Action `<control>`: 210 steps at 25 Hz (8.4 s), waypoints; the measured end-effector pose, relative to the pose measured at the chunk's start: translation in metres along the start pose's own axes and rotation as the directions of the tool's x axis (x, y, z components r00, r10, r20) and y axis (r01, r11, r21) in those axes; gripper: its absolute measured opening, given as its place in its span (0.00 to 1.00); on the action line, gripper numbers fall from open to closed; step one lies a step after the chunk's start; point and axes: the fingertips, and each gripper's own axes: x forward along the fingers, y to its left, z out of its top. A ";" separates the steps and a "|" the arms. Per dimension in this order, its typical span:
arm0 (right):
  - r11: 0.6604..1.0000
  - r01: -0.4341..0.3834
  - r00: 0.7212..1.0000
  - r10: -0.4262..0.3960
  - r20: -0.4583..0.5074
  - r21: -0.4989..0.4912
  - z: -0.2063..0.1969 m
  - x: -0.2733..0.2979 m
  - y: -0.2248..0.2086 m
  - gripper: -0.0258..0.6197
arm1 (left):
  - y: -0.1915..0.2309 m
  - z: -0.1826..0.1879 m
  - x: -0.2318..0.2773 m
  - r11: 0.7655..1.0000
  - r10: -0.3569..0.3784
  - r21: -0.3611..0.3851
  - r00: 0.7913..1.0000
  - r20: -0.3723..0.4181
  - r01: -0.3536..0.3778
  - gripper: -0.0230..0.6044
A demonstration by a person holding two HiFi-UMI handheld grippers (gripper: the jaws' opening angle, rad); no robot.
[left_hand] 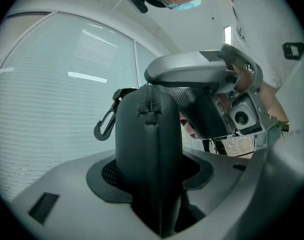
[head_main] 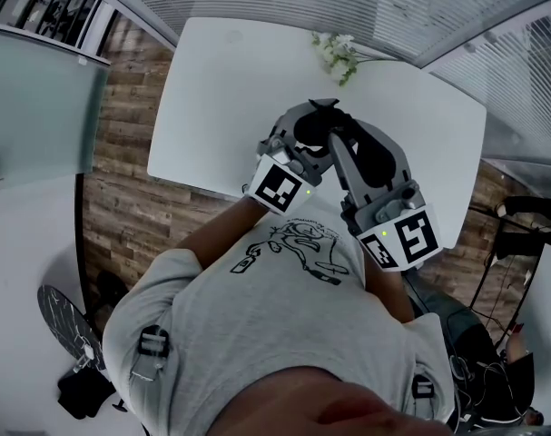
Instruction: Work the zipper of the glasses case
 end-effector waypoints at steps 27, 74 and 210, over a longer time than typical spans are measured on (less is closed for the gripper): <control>0.999 0.032 0.999 -0.032 -0.013 -0.010 -0.004 -0.003 -0.001 0.05 | 0.003 -0.006 -0.006 1.000 0.001 0.003 1.000 0.007 -0.001 0.43; 0.986 -0.043 0.995 0.057 -0.082 0.160 -0.033 -0.020 -0.014 0.05 | -0.025 0.044 -0.050 0.929 -0.367 0.125 0.912 0.183 0.349 0.43; 0.942 0.199 0.947 -0.255 -0.194 -0.269 -0.075 -0.036 -0.056 0.12 | 0.058 0.079 -0.065 0.921 -0.041 -0.338 0.910 0.412 0.194 0.43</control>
